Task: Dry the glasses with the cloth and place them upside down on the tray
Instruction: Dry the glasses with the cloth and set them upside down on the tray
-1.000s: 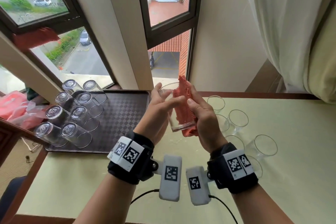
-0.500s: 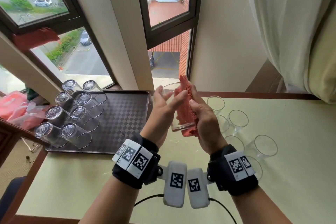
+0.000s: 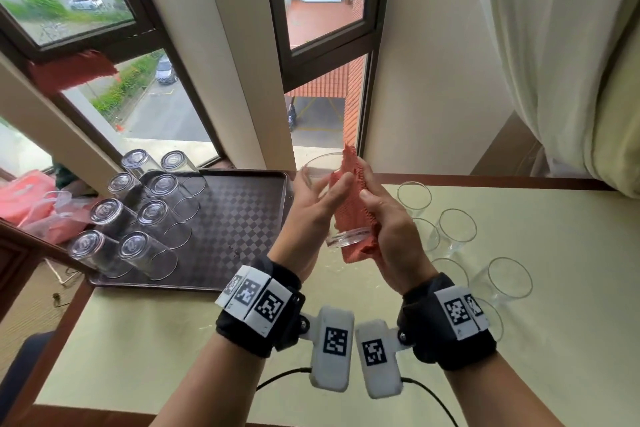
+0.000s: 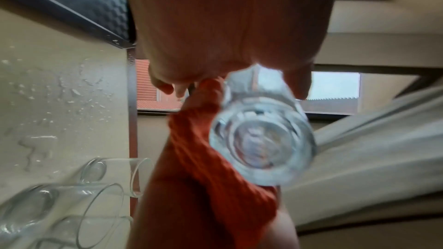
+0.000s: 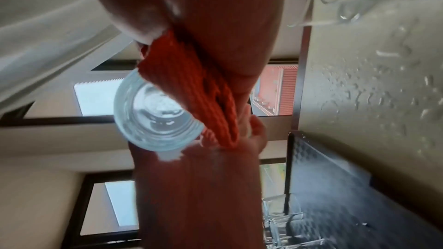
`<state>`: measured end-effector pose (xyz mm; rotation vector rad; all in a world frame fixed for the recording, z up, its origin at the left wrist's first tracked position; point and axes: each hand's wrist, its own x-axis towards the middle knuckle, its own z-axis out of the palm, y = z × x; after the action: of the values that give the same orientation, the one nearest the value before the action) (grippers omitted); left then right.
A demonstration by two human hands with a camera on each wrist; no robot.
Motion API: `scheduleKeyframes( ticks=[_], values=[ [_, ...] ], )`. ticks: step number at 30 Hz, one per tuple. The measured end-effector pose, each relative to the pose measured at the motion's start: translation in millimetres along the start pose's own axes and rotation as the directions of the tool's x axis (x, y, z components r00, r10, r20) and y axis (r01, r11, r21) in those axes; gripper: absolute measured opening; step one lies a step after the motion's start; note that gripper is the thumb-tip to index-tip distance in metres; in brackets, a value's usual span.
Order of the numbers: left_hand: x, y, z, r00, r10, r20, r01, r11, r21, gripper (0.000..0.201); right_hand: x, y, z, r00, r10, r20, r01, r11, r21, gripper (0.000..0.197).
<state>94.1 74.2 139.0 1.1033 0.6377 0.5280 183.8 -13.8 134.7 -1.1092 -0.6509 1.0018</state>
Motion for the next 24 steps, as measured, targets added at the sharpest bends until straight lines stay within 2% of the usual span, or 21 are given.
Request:
scheduleKeyframes(
  ticks=[2,3,5,6,8,9,11,12,14,16,18,19,21,23,24],
  values=[
    [-5,-1,-1,0.996,0.024,0.091,-0.021,0.999,-0.033,0.084,-1,-4,-2,0.995,0.075,0.063,-0.089,0.962,0.259,0.049],
    [-5,-3,-4,0.992,0.025,0.124,-0.022,0.999,-0.026,0.087,-1,-5,-3,0.994,0.082,0.069,-0.1,0.941,0.324,0.049],
    [-4,-3,-9,0.991,0.034,0.132,-0.032,0.999,-0.022,0.084,0,-6,-4,0.996,0.074,0.04,-0.083,0.941,0.327,0.049],
    [-3,-1,-12,0.994,0.031,0.104,-0.026,0.998,-0.051,0.079,1,-7,-5,0.999,0.054,0.0,-0.052,0.967,0.249,0.05],
    [-1,6,-12,0.999,0.021,0.037,-0.017,0.993,-0.115,0.073,2,-4,-6,0.997,-0.038,-0.067,0.036,0.999,-0.029,0.054],
    [0,7,-10,0.997,0.029,0.077,-0.02,0.993,-0.119,0.065,3,-2,-6,0.995,-0.076,-0.063,0.066,0.987,-0.146,0.055],
    [0,7,-2,0.994,0.021,0.105,-0.016,0.999,-0.048,0.073,3,1,-4,0.995,-0.093,-0.036,0.083,0.971,-0.222,0.056],
    [-1,7,0,0.996,0.02,0.086,-0.019,1.0,-0.021,0.077,2,1,-3,0.997,-0.073,-0.03,0.067,0.983,-0.172,0.054],
    [-2,5,3,0.997,0.024,0.073,-0.023,1.0,-0.012,0.08,1,-3,-1,1.0,0.021,-0.005,-0.021,0.996,0.083,0.047],
    [-4,3,0,0.992,0.02,0.125,-0.018,1.0,-0.018,0.08,-1,-7,-3,0.995,0.093,0.04,-0.101,0.953,0.285,0.047],
    [-3,1,-4,0.988,0.032,0.151,-0.033,0.999,0.004,0.075,-1,-8,-6,0.995,0.092,0.04,-0.1,0.943,0.318,0.046],
    [-2,0,-7,0.991,0.042,0.126,-0.041,0.999,-0.009,0.074,-1,-7,-8,0.997,0.079,0.009,-0.078,0.961,0.264,0.044],
    [3,0,-12,0.998,0.015,0.054,-0.011,0.997,-0.081,0.077,0,-6,-8,0.997,-0.016,-0.071,0.017,1.0,0.012,0.046],
    [1,5,-9,0.998,0.006,0.065,0.0,0.996,-0.087,0.08,2,0,-8,0.995,-0.087,-0.055,0.077,0.984,-0.161,0.054],
    [1,7,-5,0.997,0.008,0.072,-0.003,0.998,-0.062,0.085,2,1,-6,0.995,-0.09,-0.04,0.082,0.982,-0.17,0.056]
  ],
)
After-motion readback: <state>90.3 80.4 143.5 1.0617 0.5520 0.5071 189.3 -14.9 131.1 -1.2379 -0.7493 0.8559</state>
